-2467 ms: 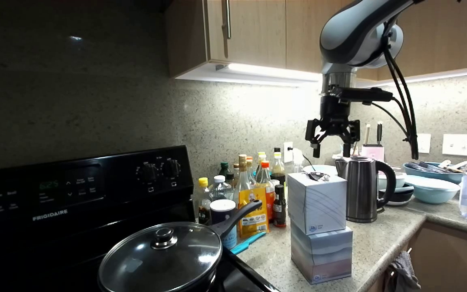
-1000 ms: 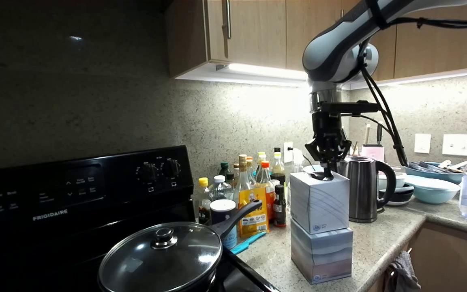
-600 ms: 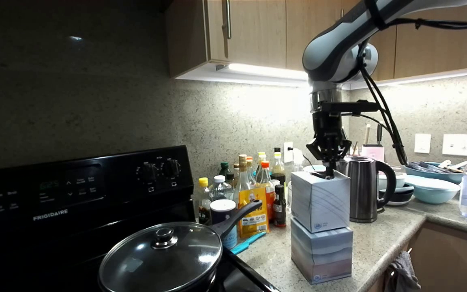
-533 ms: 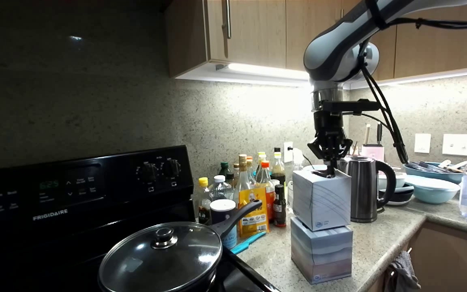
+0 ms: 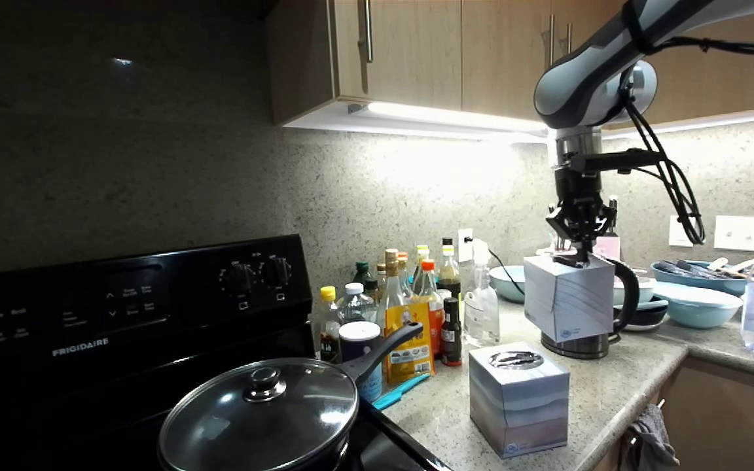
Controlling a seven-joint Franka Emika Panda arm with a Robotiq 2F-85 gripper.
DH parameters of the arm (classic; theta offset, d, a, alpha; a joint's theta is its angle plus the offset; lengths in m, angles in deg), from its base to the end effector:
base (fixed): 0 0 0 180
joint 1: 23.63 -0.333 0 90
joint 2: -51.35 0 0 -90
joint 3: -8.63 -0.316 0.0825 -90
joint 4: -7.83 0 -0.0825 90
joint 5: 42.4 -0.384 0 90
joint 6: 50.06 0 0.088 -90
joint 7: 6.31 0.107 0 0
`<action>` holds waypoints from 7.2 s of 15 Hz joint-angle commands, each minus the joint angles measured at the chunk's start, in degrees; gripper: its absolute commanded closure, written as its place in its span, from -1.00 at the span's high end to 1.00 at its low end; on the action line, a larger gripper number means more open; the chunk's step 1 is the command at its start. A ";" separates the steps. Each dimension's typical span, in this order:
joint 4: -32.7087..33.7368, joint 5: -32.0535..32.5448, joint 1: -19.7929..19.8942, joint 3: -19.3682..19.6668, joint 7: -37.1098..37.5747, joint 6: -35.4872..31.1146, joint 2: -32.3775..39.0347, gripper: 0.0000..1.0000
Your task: Pick up the top box and put it on the countertop.
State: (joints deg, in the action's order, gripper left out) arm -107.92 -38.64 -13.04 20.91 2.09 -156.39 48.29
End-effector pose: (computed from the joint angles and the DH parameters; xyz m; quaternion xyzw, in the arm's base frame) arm 0.4835 -0.2109 0.4643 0.9642 -0.2580 -0.0587 0.0180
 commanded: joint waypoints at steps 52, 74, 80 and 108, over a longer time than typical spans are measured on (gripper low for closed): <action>0.18 0.57 -1.86 -2.86 -12.35 -3.86 2.18 1.00; -15.11 -8.62 -7.26 -8.53 -1.66 -15.53 6.70 0.50; -12.83 -9.47 -6.51 -7.51 -0.58 -14.56 9.85 0.00; -6.93 -1.93 -6.36 -7.02 -12.51 -19.22 14.47 -0.84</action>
State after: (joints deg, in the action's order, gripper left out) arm -113.78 -41.61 -19.89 14.72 -7.44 -174.02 63.12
